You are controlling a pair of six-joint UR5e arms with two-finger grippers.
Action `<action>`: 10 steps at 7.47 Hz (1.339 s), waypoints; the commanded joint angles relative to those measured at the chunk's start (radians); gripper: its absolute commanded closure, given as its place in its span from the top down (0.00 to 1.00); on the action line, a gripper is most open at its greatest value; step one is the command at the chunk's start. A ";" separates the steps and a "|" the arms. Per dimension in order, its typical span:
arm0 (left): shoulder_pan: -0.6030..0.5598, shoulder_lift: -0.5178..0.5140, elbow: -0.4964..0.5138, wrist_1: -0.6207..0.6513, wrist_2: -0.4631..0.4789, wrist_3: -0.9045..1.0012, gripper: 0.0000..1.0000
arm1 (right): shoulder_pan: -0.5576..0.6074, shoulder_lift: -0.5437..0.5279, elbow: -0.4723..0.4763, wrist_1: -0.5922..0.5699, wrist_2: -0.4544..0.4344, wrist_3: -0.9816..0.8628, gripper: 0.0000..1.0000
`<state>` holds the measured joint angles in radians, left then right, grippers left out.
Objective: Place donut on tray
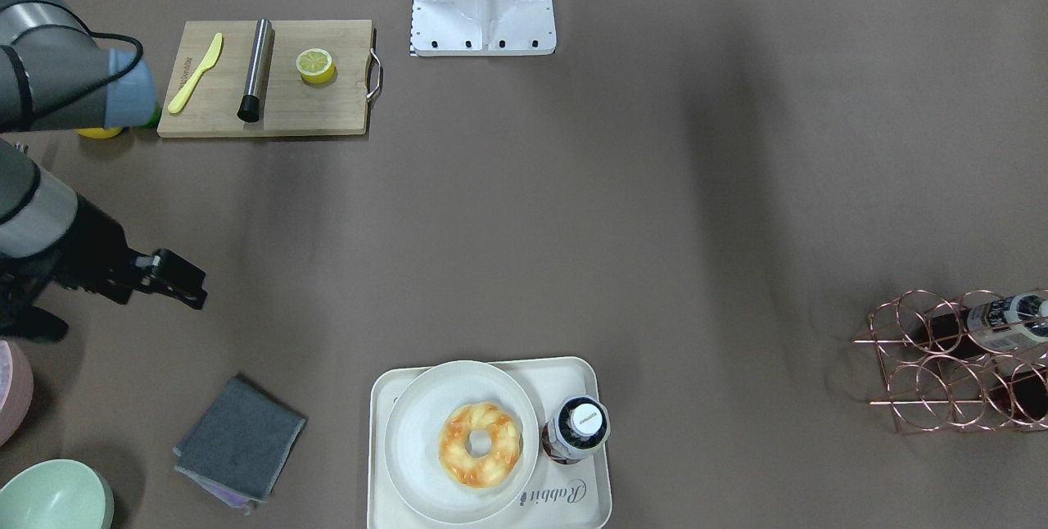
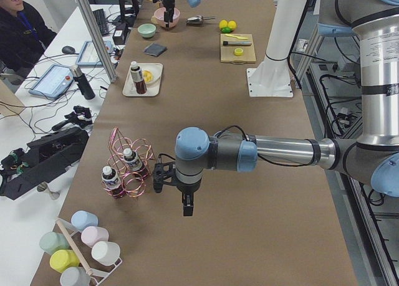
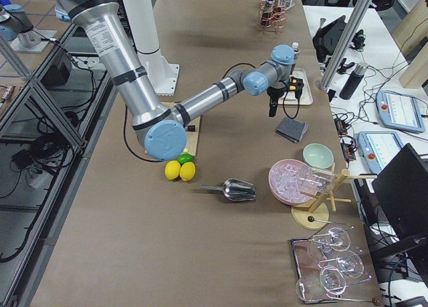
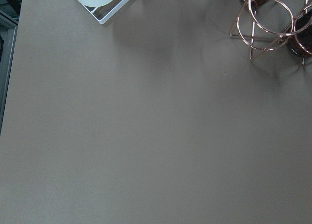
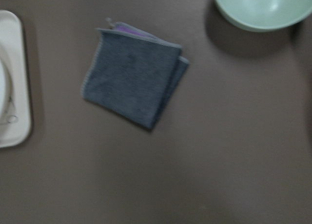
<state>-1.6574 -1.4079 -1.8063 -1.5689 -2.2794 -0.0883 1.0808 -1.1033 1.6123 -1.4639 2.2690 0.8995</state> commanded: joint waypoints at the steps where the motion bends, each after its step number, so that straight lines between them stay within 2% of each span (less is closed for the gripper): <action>1: -0.001 0.015 -0.001 0.000 0.000 0.001 0.98 | 0.138 -0.307 0.221 -0.170 -0.005 -0.392 1.00; 2: -0.001 0.017 -0.001 0.000 0.000 0.001 0.98 | 0.209 -0.405 0.209 -0.173 -0.006 -0.592 1.00; 4: -0.001 0.017 -0.001 0.000 -0.002 0.001 0.98 | 0.351 -0.472 0.106 -0.176 -0.003 -0.877 1.00; 6: -0.001 0.012 0.001 0.000 -0.002 0.001 0.98 | 0.444 -0.460 -0.004 -0.174 0.001 -0.987 1.00; 10: -0.002 0.010 -0.005 0.000 -0.002 -0.001 0.98 | 0.553 -0.510 -0.025 -0.181 0.042 -1.097 1.00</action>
<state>-1.6591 -1.3961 -1.8109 -1.5693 -2.2810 -0.0889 1.5946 -1.6020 1.5922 -1.6375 2.2801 -0.1466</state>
